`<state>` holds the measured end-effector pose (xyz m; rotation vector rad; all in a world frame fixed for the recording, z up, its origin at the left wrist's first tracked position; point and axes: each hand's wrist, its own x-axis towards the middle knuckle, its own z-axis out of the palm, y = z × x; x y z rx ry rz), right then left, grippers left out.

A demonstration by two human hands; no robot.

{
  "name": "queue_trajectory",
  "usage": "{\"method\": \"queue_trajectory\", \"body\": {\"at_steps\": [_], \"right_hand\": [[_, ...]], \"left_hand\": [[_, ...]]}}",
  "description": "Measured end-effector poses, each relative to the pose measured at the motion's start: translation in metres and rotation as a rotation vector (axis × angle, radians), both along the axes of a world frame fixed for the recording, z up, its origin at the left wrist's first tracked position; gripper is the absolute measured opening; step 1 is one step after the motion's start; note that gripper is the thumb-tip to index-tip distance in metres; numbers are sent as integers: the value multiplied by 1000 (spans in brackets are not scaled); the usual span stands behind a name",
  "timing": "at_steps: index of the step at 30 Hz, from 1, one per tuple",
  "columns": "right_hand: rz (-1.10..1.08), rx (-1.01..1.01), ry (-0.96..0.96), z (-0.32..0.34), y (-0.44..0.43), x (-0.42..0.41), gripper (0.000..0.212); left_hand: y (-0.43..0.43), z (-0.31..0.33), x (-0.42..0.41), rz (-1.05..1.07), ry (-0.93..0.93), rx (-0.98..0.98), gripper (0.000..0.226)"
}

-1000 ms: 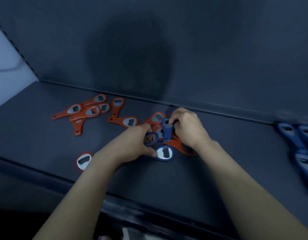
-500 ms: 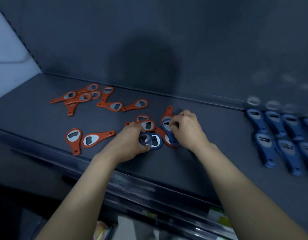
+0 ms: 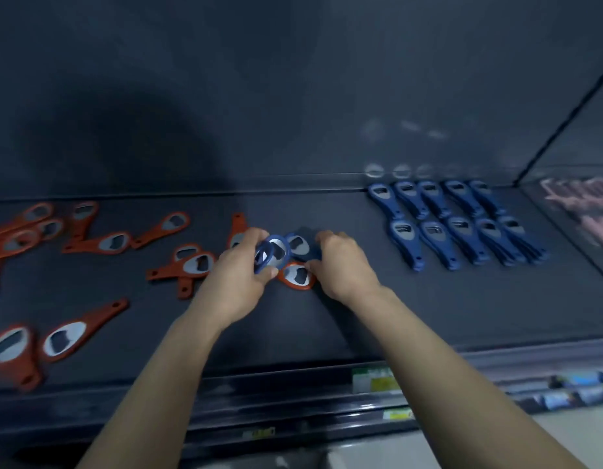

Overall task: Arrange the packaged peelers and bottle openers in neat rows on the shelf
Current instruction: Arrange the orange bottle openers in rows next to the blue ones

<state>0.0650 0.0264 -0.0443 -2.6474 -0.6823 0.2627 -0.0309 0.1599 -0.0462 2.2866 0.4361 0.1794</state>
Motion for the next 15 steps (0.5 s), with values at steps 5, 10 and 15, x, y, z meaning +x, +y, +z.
{"method": "queue_trajectory", "body": {"at_steps": [5, 10, 15], "right_hand": [[-116, -3, 47, 4, -28, 6, 17], [-193, 50, 211, 8, -41, 13, 16], [-137, 67, 234, 9, -44, 17, 24]], "left_hand": [[-25, -4, 22, -57, 25, 104, 53], [-39, -4, 35, -29, 118, 190, 58], [-47, -3, 36, 62, 183, 200, 41]]}}
